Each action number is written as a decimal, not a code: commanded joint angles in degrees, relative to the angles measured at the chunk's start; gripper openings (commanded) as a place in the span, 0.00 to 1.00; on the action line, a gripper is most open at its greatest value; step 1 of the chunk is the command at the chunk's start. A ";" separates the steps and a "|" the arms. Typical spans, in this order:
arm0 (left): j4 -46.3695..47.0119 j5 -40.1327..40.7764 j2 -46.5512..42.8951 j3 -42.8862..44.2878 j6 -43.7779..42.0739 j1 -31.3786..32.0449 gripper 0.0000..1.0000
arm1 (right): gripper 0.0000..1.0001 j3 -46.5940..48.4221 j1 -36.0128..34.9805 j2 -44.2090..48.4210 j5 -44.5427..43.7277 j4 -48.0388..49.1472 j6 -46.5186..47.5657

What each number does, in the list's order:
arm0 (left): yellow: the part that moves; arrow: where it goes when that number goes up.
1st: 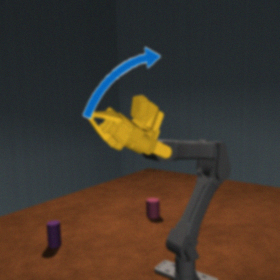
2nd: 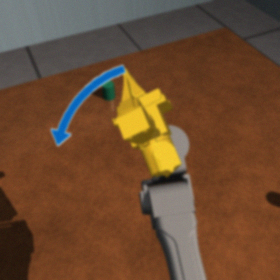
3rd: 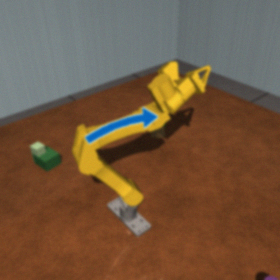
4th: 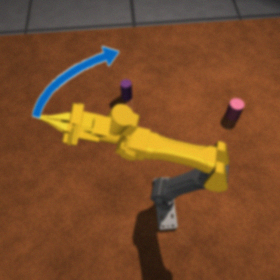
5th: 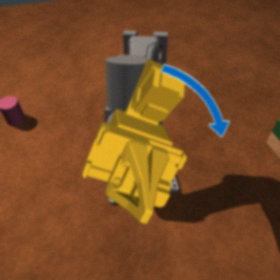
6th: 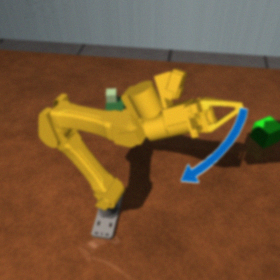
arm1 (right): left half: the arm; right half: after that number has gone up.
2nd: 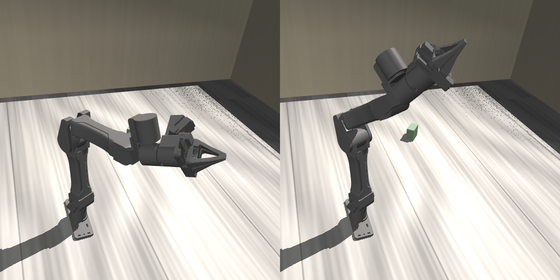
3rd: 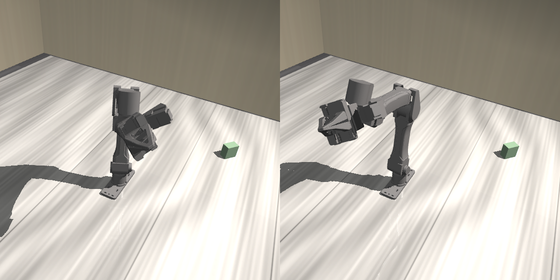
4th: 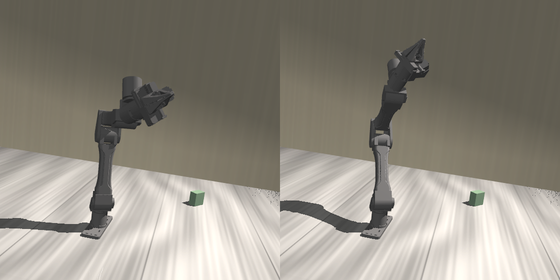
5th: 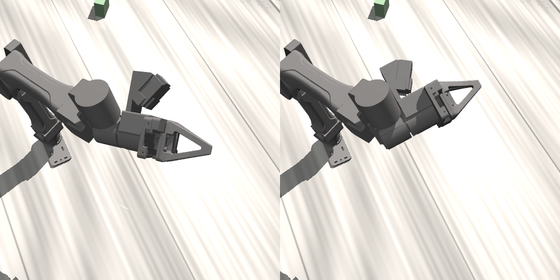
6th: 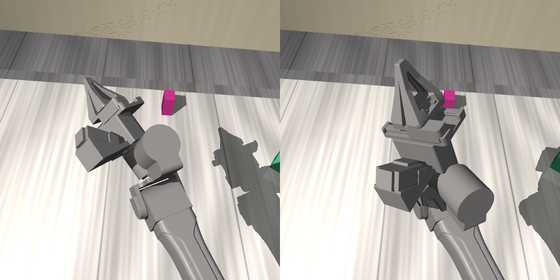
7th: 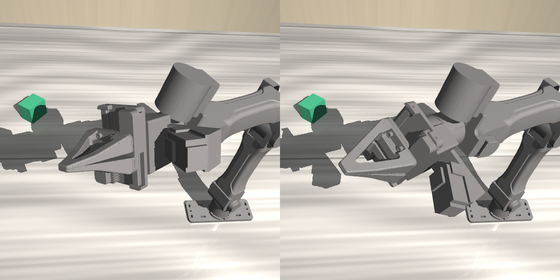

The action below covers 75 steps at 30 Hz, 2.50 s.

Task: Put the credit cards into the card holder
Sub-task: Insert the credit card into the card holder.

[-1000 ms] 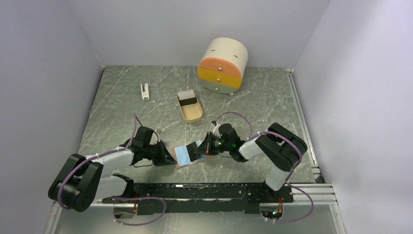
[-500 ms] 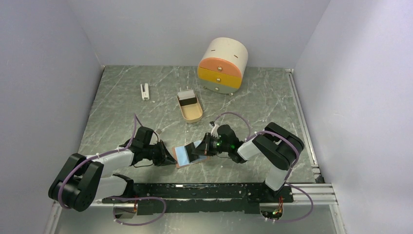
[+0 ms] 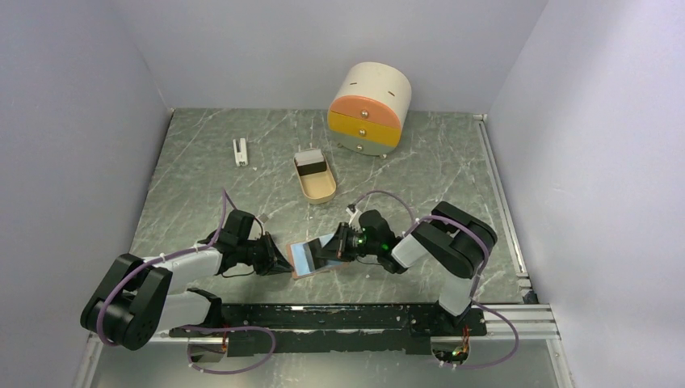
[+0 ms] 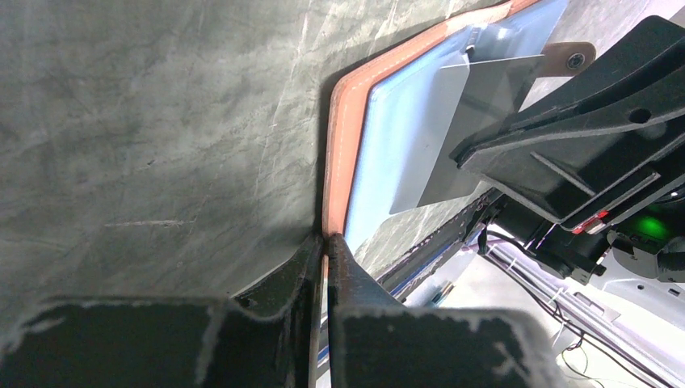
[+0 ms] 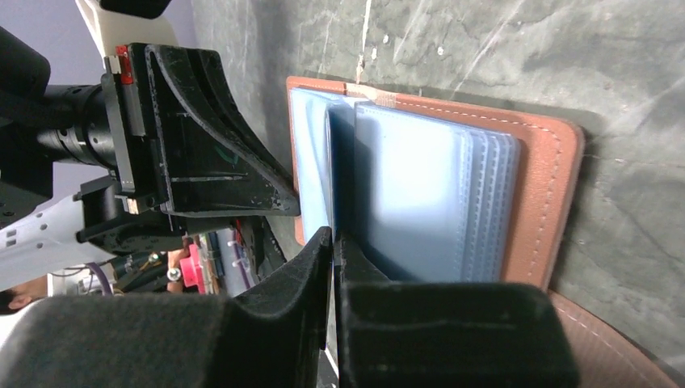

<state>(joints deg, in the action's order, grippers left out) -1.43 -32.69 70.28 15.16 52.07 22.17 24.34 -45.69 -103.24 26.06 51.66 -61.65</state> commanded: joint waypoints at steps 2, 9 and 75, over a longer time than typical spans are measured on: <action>1.19 0.17 -0.13 -0.48 0.09 -0.46 0.09 | 0.14 2.03 -1.45 1.20 -2.08 -7.43 1.69; 0.99 0.21 -0.21 -0.51 -0.07 -0.46 0.09 | 0.37 7.39 -1.42 10.30 -12.83 -35.62 12.83; -11.93 1.12 -7.00 9.53 -2.11 -0.49 0.19 | 0.19 8.24 4.43 30.37 -18.85 -51.97 25.86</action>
<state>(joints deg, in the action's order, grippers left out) -12.32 -31.48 63.72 22.59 50.54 22.17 35.59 -43.94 -73.43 2.44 -2.33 -36.12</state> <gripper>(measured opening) 0.168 0.192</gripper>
